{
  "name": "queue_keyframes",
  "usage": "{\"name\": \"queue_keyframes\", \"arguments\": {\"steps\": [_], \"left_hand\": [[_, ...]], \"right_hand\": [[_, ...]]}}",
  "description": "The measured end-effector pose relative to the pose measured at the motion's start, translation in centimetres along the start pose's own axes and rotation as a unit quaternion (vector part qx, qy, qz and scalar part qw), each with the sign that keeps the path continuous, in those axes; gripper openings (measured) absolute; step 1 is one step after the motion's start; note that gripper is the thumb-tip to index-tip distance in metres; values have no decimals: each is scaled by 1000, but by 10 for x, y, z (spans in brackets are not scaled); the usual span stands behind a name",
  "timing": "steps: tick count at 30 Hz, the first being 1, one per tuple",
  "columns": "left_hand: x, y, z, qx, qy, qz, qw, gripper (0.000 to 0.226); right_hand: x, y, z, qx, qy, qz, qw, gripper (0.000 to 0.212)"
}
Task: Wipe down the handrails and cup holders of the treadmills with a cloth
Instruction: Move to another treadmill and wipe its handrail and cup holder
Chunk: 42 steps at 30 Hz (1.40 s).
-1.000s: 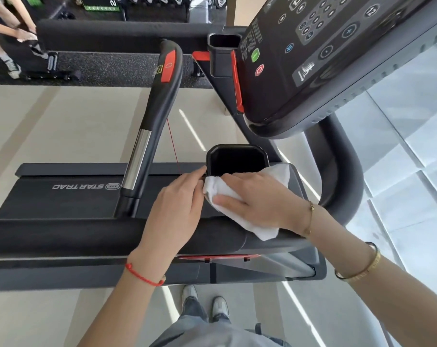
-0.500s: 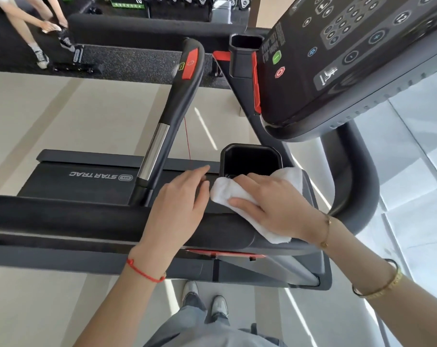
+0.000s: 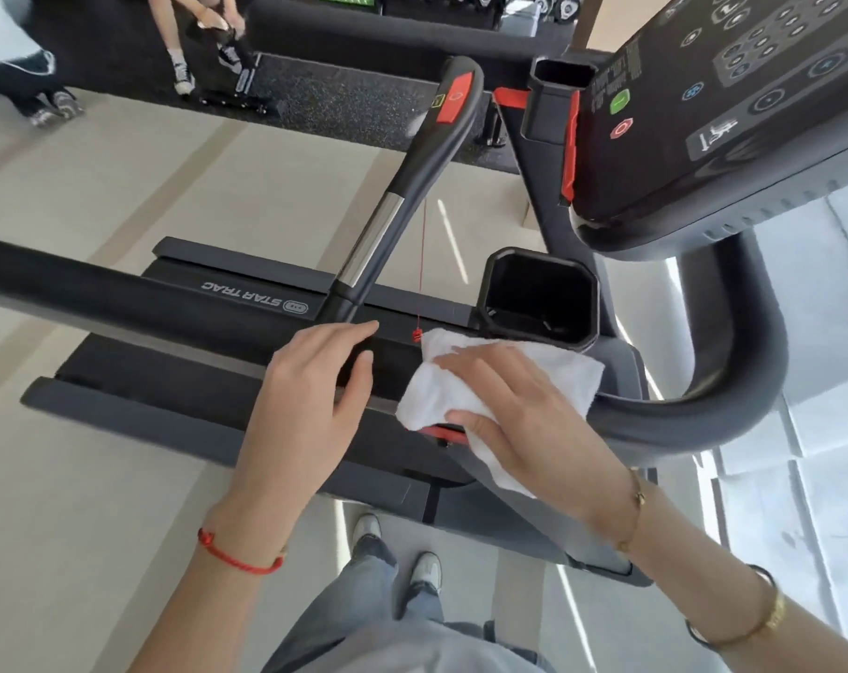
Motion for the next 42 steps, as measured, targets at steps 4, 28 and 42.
{"name": "queue_keyframes", "arguments": {"steps": [4, 28, 42], "left_hand": [[24, -22, -37, -47, 12, -46, 998, 31], [278, -221, -346, -245, 192, -326, 893, 28], [418, -212, -435, -273, 203, -384, 858, 27]], "right_hand": [[44, 26, 34, -19, 4, -53, 998, 42], [322, 131, 283, 135, 120, -194, 964, 36], [433, 228, 413, 187, 139, -209, 950, 42]]}}
Point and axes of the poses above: each hand's wrist, its own y-axis towards the middle knuckle, its own z-axis out of the palm, x = y × z, the point moved 9 cm from there along y, towards the middle knuckle, and after that the axes turned 12 degrees about -x, right-handed, at the moved point
